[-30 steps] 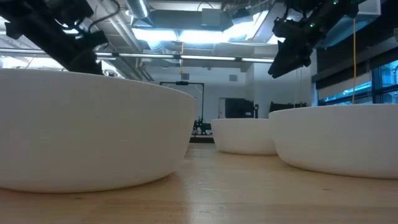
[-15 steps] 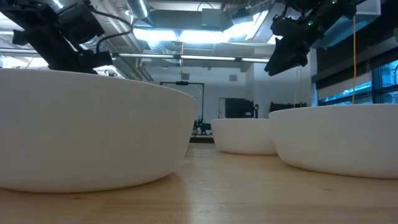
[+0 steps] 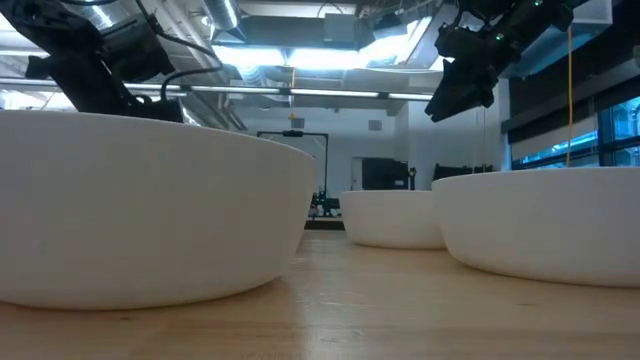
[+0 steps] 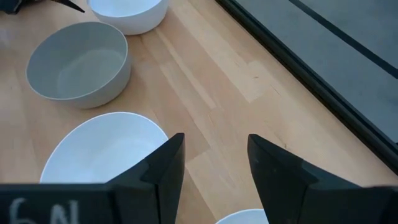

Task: Nest bowls inside each other
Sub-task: Stack the white bowl on top of the white bowl

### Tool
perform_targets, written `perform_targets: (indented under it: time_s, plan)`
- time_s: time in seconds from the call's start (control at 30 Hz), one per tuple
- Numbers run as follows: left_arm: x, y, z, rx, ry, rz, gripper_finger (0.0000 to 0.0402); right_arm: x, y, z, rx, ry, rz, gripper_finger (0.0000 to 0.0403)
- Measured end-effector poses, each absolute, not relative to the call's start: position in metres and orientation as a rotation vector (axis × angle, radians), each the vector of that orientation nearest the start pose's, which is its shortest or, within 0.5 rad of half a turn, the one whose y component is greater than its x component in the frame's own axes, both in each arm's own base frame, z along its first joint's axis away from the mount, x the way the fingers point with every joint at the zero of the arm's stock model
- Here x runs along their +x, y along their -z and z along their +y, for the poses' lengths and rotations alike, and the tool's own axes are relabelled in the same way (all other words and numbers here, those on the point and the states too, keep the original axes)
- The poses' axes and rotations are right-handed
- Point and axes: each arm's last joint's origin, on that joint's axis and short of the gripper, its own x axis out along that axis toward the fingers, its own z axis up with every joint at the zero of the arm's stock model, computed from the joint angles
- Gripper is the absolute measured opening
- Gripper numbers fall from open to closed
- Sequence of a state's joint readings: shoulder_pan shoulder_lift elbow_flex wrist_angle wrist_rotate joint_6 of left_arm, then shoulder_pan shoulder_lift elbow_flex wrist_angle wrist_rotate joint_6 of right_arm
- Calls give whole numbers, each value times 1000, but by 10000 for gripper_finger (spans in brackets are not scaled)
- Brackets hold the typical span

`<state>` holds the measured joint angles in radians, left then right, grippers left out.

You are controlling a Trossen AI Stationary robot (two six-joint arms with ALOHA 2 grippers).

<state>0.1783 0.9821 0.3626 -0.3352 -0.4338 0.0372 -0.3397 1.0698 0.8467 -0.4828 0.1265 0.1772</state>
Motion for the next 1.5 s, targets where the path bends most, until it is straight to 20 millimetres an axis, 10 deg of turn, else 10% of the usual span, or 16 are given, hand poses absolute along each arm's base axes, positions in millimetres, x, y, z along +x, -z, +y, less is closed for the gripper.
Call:
perform_targets:
  time_s: [1.5]
  plan:
    - [166,-153,52,130,-621,902,135,224,-256,-82,229,473,760,177]
